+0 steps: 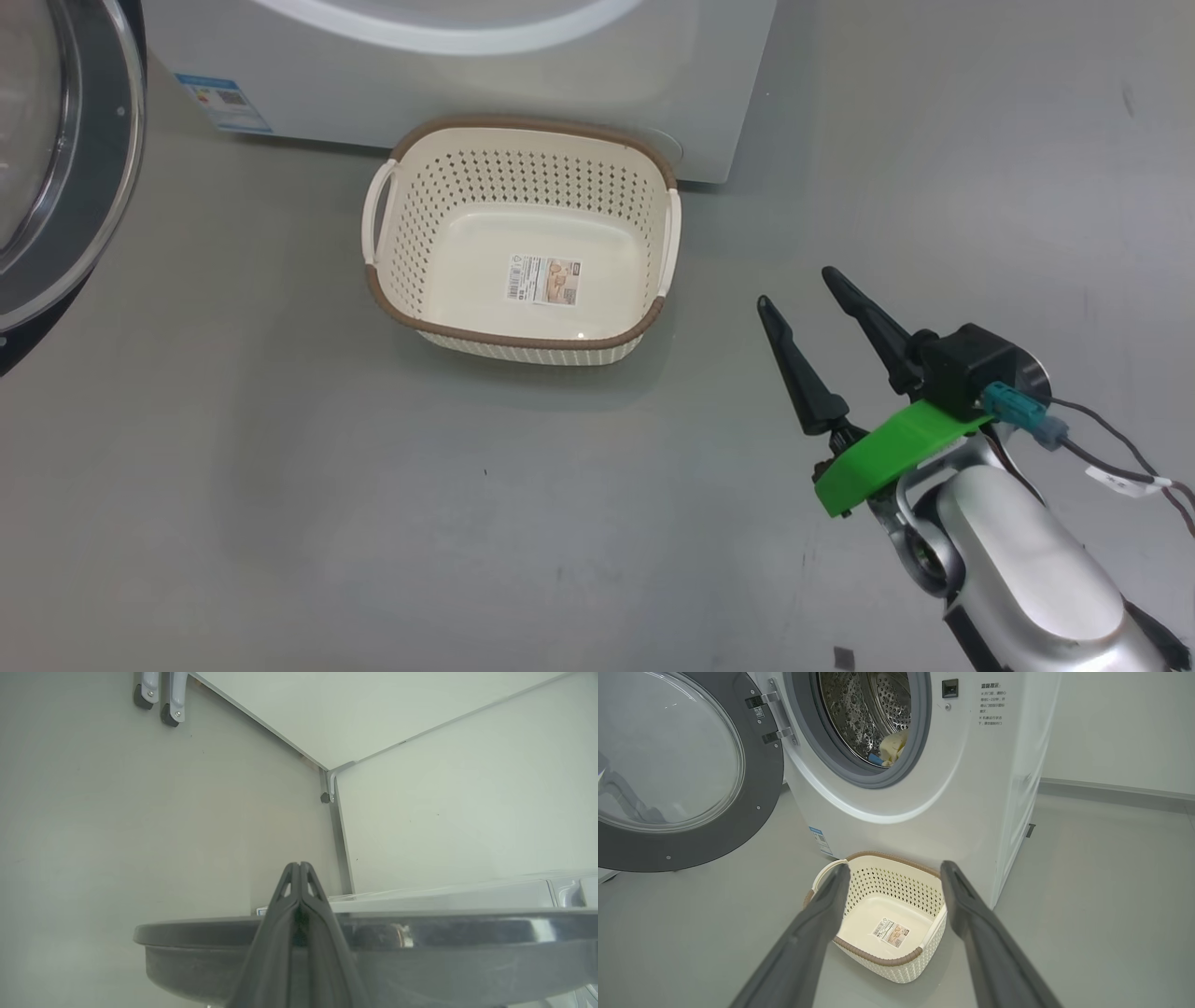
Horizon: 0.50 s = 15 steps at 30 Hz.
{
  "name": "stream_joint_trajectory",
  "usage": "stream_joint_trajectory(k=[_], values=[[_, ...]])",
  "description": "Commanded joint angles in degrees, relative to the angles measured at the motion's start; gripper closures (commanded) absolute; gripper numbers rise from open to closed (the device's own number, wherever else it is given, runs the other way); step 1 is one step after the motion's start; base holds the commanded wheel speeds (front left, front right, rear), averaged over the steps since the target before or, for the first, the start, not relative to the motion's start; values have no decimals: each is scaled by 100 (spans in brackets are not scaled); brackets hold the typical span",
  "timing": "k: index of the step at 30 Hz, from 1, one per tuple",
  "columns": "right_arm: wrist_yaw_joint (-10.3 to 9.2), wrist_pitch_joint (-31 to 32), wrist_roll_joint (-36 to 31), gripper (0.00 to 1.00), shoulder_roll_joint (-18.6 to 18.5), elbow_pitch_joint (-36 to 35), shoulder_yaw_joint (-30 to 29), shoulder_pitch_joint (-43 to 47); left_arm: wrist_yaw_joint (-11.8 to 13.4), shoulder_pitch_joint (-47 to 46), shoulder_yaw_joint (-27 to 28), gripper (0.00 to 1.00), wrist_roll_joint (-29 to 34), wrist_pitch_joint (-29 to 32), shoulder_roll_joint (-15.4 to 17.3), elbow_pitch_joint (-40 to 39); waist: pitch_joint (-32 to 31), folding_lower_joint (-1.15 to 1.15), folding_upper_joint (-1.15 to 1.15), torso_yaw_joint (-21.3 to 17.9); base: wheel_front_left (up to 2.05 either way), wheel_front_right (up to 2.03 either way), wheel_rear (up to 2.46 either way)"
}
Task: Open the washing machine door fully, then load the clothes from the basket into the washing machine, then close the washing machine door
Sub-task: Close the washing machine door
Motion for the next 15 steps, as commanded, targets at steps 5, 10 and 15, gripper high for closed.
stream_joint_trajectory(k=[5,10,15], values=[[-15,-38,-35,0,-27,-166,52,-12,-120,98,-150,100,-159,258,-1,-465,40,0,0,10,0,0,0],[-15,-38,-34,0,-59,-177,58,-17,-120,251,-150,100,-307,125,-112,-860,85,0,0,12,0,0,0],[-15,-38,-32,0,-84,-161,73,-13,-120,406,-200,100,-421,150,-206,-986,58,0,0,5,0,0,0]])
